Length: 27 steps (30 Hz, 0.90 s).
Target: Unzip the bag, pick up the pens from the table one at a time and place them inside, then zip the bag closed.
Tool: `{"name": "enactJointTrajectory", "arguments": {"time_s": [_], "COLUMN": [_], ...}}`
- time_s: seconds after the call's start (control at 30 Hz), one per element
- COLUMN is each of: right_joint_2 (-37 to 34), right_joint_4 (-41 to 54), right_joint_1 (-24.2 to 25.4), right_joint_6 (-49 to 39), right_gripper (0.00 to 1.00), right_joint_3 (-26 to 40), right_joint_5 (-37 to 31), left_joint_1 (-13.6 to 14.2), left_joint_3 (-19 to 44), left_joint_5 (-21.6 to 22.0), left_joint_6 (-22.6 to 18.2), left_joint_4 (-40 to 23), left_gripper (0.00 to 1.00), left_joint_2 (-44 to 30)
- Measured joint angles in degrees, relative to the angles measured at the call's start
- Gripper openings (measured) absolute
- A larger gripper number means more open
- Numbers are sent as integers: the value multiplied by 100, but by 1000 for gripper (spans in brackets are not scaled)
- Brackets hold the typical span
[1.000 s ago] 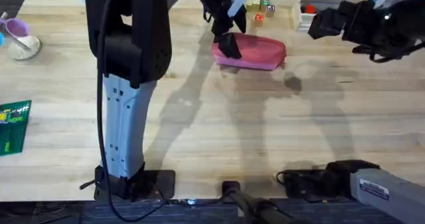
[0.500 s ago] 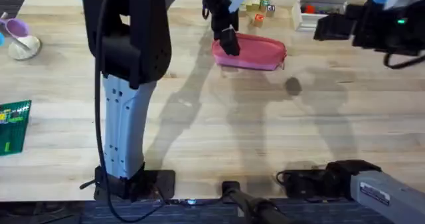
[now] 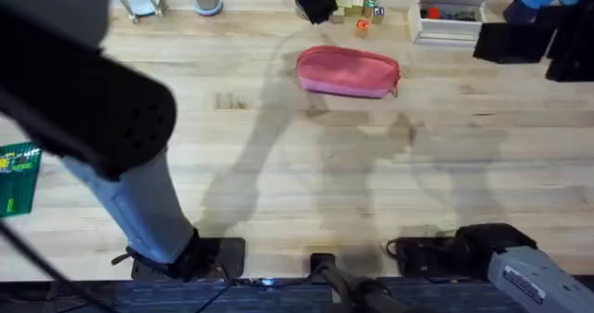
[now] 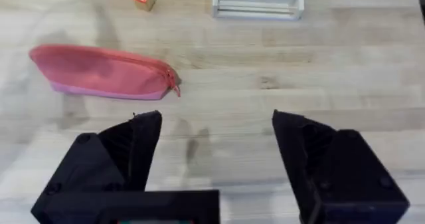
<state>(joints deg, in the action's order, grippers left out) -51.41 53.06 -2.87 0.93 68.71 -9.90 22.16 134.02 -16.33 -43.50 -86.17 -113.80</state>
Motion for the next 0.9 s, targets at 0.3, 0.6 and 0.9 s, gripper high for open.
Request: {"name": "enactJointTrajectory", "arguments": {"time_s": [0.3,0.6,0.9], "right_joint_2": [-1,-3,-3], "right_joint_4": [-24,-24,131], "right_joint_1": [0,0,0], "right_joint_6": [-489,-561,-569], "right_gripper": [996,995,996], "right_joint_3": [0,0,0], "right_joint_5": [-1,-1,-1], "left_joint_1": [-360,-1119,-1162], "left_joint_3": [-730,-3380,-4238], "left_joint_5": [8,36,160], "left_joint_6": [135,199,815], "left_joint_4": [-60,588,387], "left_gripper": [996,996,995], "left_joint_2": [1081,3025,4175]}}
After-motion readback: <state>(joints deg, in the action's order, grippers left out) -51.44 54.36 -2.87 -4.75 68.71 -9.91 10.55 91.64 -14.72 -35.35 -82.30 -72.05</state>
